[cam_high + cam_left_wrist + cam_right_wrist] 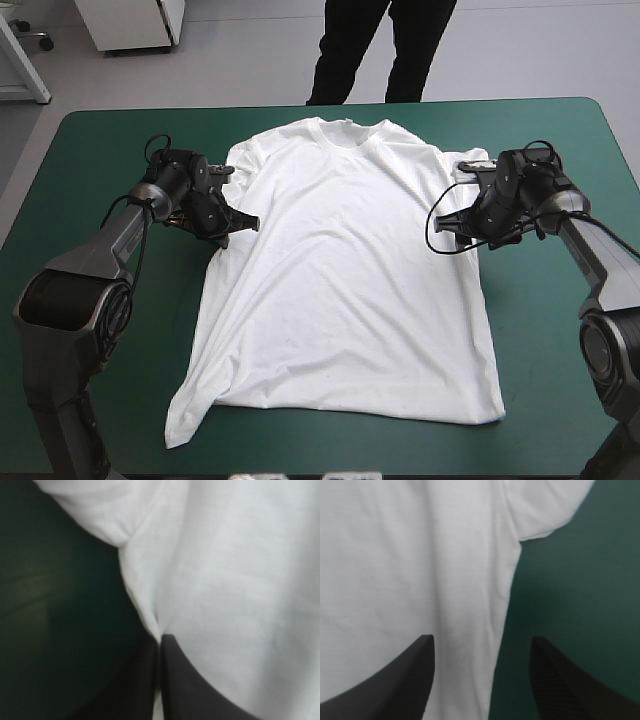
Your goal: Fold the cloth
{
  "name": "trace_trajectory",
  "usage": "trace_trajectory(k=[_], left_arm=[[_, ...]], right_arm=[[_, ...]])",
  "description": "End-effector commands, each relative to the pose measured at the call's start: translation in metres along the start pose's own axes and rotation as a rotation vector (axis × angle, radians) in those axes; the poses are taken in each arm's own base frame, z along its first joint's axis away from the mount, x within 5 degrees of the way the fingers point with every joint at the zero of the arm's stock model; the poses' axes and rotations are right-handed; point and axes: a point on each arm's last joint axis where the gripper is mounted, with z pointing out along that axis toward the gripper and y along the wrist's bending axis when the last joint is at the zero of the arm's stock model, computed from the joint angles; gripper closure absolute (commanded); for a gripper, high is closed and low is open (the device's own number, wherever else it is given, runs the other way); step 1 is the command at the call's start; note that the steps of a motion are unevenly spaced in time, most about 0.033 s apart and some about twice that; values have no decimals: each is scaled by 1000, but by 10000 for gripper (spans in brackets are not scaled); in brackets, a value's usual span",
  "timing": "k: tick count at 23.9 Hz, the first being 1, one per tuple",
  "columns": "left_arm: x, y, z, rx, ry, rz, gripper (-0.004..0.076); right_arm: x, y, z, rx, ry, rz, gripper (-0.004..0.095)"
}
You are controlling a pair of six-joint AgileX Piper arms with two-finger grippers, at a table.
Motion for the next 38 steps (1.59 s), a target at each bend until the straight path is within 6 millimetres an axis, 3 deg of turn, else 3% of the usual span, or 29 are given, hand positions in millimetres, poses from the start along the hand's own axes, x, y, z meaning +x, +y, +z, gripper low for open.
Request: trace_trajectory(k=[1,6,10,12,13,14,15,19,21,23,31,38], left_arm=[[-1,-1,-18,4,-42,1,733],[-2,-1,-18,5,-50,1,733],[-2,-1,-18,5,-51,4,733],[-2,-1,-18,4,-51,10,733],[-2,-1,-18,4,-51,10,733],[-2,-1,-18,4,-49,10,733],[-2,-1,-18,4,-49,10,733],[-1,-1,-18,4,-41,10,733],[-2,-2,-26,6,-37,27,733],[-5,-3,-48,10,-88,36,733],[-4,-8,-150,19,-368,71,733],[15,-10,-228,26,-584,81,733]], right_arm=[[-9,-11,-15,0,-76,19,368],[-14,-12,2,-16,-63,24,368],[-15,-10,36,-57,27,46,373],[-13,-9,50,-63,74,53,440],[-13,-8,55,-71,86,47,610],[-13,-7,56,-78,88,42,689],[-13,-4,56,-80,84,36,882],[-12,-4,51,-81,85,22,925],[-15,-4,34,-67,40,6,925],[-20,-3,7,-59,-37,-10,925],[-27,2,-91,-68,-280,-40,925],[-17,5,-178,-57,-497,-68,925]])
